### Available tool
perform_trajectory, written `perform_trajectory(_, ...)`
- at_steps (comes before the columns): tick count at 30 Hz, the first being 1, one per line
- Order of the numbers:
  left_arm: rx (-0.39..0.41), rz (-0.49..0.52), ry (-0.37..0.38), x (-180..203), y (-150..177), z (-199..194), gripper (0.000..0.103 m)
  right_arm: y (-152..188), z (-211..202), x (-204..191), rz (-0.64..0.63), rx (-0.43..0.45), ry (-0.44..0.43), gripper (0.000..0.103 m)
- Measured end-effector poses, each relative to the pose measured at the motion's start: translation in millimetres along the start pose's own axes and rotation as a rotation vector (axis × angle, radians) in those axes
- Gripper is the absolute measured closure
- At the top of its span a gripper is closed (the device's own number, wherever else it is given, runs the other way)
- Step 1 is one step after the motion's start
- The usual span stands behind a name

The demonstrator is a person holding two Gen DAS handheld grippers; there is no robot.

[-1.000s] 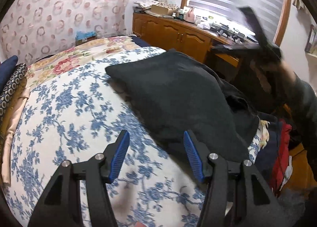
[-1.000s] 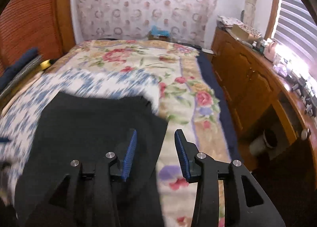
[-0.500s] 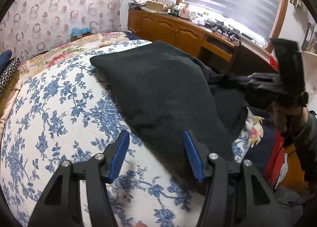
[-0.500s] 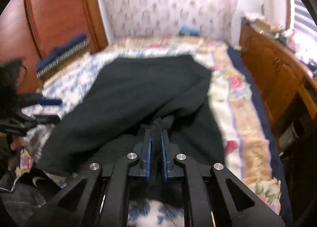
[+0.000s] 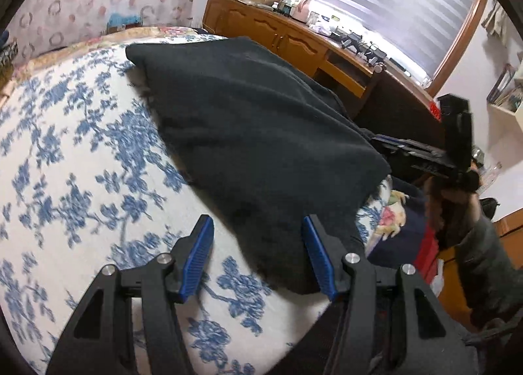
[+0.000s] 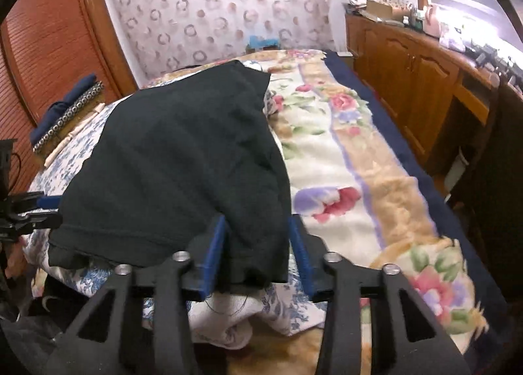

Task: Fold small clothes
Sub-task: 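Close both tools on the folded T-shirt edges, then lift the folded T-shirt with both tools and carry it toward the clothes stack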

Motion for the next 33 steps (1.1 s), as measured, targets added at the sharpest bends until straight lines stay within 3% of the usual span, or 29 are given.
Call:
perform_trajectory(3,-0.005,0.008,0.020,6.2,3.1,1.7,0.047,3.6,11.3,8.9,0.042,-0.015,-0.009,0.043)
perform_trajectory(7,-0.010,0.026,0.017,14.4,9.8,5.8,0.061,1.0,15.9,17.3,0.127,-0.030,-0.099,0.044)
perform_trajectory(9,-0.013,0.044,0.010,19.1,11.0,6.3,0.071,1.7,12.7,14.5,0.112,-0.024,-0.120,0.059)
perform_trajectory(10,-0.017,0.045,0.015,20.4,11.3,7.1,0.079,1.6,10.7,11.6,0.093,-0.023,-0.121,0.075)
perform_trajectory(13,-0.005,0.086,-0.011,27.5,9.6,3.1,0.093,0.7,3.1,7.5,0.036,-0.002,-0.085,0.093)
perform_trajectory(18,0.087,0.092,0.015,30.3,-15.4,-24.8,0.096,-15.3,-26.1,2.3,-0.003,0.087,-0.126,0.099)
perform_trajectory(22,0.170,0.062,0.044,17.7,-56.1,-48.0,0.096,-55.6,-41.6,-10.4,-0.029,0.154,-0.169,0.099)
perform_trajectory(26,0.226,0.003,0.030,-16.0,-107.2,-51.7,0.096,-110.3,-32.0,-27.9,-0.076,0.199,-0.193,0.099)
perform_trajectory(33,0.204,-0.080,-0.090,-106.1,-168.6,-20.1,0.094,-206.8,53.8,-57.0,-0.120,0.179,-0.181,0.099)
Point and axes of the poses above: each gripper's, at about its wrist camera, not at the fingertips, and z roughly the way its jaws point, x to its right, y to its underside, the point moved 4 cm from there along z, roughly the way its jaws point, and after that the axes turned 7 degrees about z, right-handed, at the moved point
